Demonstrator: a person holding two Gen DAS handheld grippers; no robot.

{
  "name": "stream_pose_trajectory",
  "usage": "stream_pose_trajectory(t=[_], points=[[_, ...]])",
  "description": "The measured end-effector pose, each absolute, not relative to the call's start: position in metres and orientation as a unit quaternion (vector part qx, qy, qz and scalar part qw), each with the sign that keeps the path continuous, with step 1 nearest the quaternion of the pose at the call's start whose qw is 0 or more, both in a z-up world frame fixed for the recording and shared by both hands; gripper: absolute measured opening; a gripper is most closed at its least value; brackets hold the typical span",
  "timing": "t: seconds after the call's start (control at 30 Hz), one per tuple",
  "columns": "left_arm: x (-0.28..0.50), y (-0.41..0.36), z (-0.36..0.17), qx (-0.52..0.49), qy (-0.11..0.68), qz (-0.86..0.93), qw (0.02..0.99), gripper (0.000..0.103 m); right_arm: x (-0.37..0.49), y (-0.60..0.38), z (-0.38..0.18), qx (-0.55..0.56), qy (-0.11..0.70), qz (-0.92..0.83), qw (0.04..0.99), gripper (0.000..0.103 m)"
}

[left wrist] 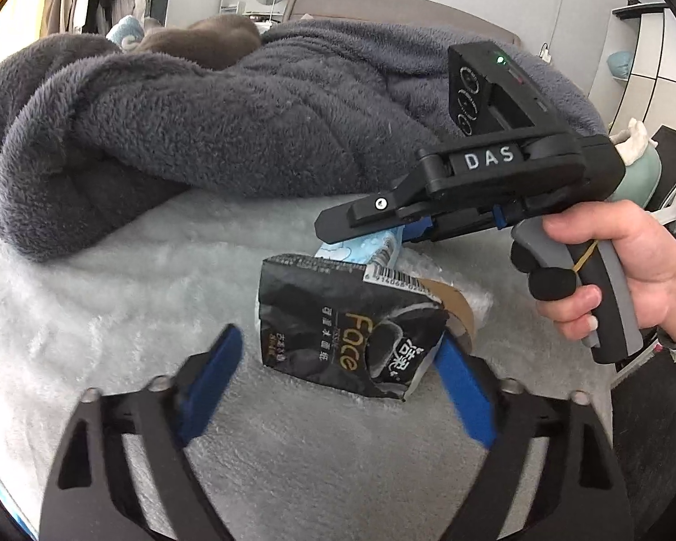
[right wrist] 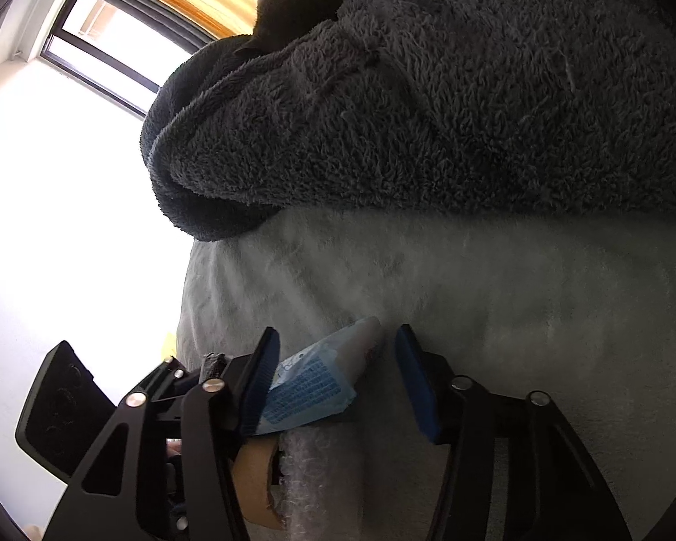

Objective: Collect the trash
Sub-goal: 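Grasp the black Face tissue pack with the left tool while the right tool grasps the blue tissue pack, then carry both tissue packs over the black bin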

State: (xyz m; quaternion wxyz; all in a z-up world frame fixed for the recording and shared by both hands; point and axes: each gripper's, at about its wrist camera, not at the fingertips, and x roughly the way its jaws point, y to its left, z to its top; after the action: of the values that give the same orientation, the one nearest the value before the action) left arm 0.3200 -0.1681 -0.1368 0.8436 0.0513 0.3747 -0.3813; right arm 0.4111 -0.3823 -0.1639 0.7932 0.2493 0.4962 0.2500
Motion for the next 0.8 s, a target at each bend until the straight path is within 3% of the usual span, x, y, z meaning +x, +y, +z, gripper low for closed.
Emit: stream_pose_trajectory(t=[0.2,0.53,0.8], points=[[0.315,-0.17,-0.135,0.062,0.372,-0.375,0.847,0.076,0.407,-0.374,-0.157,0.237,0.493,0.248,0.799,0.036],[0.309,-0.146,-0.12,0.041,0.364,-0.335,0.868,0.076,0.396,-0.366,-0.136,0.218,0.461,0.244,0.825,0.018],[0.29,-0.127,-0.11,0.034,0.365,-0.315,0.875,0.076,0.373,-0.347,-0.113,0.18,0.423,0.243,0.854,0.015]])
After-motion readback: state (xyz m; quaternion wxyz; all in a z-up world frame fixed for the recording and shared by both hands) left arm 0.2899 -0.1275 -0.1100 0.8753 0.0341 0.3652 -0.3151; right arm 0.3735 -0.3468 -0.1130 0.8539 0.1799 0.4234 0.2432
